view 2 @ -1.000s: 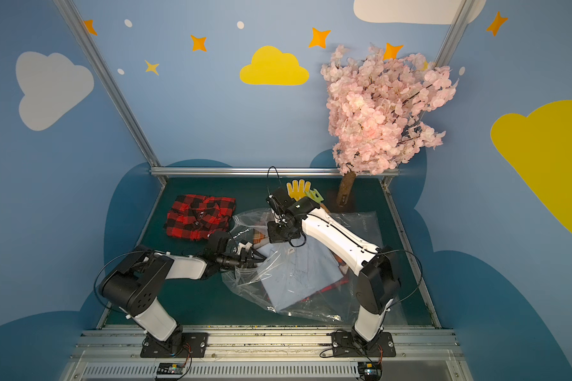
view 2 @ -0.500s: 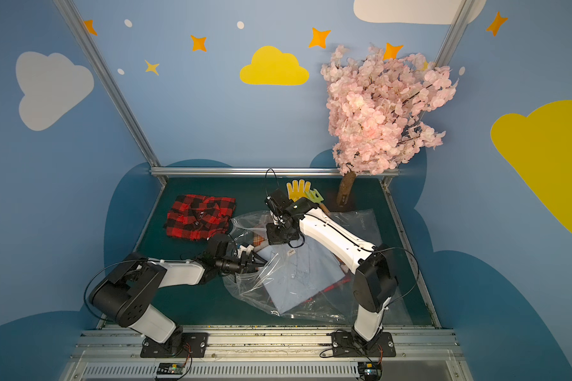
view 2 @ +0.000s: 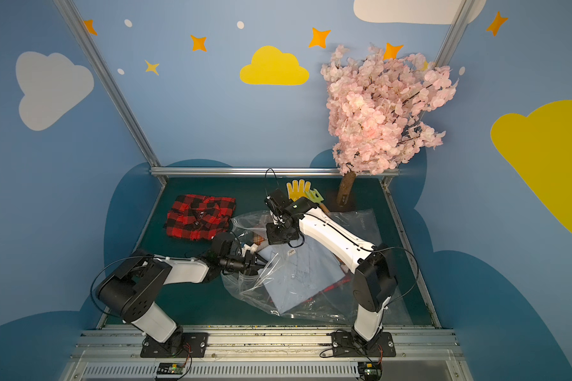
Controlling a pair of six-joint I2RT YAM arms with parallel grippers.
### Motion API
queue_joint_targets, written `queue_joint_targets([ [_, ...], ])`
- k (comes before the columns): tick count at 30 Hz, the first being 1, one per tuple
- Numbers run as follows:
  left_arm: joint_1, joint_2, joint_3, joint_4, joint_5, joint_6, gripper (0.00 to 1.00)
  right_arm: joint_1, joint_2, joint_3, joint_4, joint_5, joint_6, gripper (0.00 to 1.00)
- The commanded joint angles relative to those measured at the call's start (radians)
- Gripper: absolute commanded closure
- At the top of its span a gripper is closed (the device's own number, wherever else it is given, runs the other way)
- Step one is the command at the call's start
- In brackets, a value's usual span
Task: Take the shirt out of the vacuum bag
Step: Take out the shirt from the vacuum bag.
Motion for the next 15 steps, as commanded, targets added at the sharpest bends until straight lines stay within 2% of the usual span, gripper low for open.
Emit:
queue_joint_targets([
  [1, -0.004, 0.026, 0.017, 0.037, 0.004, 0.006, 0.57, 0.006, 0.01, 0.024, -0.02, 0.004, 0.005, 1.0],
  [3, -0.003, 0.026, 0.024, 0.042, 0.006, 0.005, 0.64, 0.006, 0.008, 0.024, -0.02, 0.006, 0.004, 1.0],
  [8, -0.006, -0.019, 0.037, 0.033, 0.016, 0.001, 0.7, 0.005, 0.005, 0.023, -0.025, 0.013, 0.004, 1.0],
  [15, -0.009, -0.131, 0.049, -0.107, 0.015, 0.058, 0.83, 0.002, 0.005, 0.021, -0.026, 0.018, 0.001, 1.0],
])
